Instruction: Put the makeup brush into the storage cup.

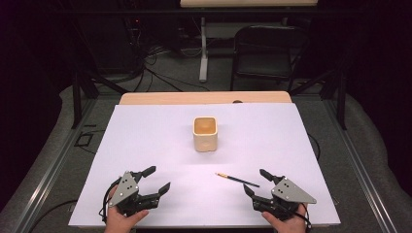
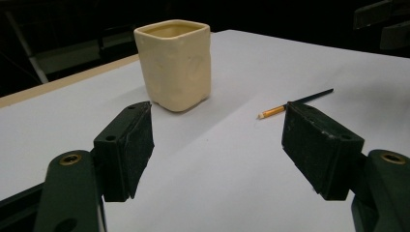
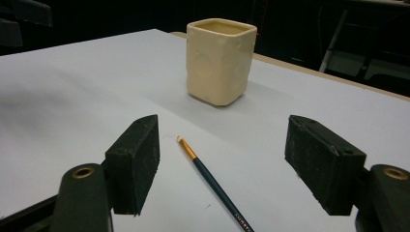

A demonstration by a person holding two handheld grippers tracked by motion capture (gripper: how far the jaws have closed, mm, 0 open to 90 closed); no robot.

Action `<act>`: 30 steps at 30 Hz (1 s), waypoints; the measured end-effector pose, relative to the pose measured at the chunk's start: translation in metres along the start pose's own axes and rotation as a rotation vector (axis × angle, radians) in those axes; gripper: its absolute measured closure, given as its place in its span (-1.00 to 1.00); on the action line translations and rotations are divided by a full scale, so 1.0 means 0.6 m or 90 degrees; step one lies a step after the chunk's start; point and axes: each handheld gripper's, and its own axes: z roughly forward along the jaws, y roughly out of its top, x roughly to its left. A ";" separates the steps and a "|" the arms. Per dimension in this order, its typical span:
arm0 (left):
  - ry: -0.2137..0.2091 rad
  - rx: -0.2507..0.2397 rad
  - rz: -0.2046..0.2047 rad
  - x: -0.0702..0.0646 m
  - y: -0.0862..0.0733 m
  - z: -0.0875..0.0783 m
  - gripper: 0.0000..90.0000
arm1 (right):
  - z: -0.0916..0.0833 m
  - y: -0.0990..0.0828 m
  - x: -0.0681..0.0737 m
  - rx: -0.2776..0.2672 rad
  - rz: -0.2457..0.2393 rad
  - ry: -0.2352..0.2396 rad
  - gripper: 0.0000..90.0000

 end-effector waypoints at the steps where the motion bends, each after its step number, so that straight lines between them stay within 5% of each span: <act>1: 0.000 0.003 0.001 0.000 0.000 0.000 -0.40 | 0.000 0.000 0.000 0.001 -0.001 0.001 -0.38; 16: -0.004 0.014 -0.005 0.004 -0.003 0.002 -0.39 | 0.007 0.009 0.008 0.025 -0.041 0.009 -0.29; 30: 0.001 0.036 -0.028 0.010 -0.002 0.001 -0.41 | 0.007 0.023 0.001 0.033 -0.023 -0.010 -0.52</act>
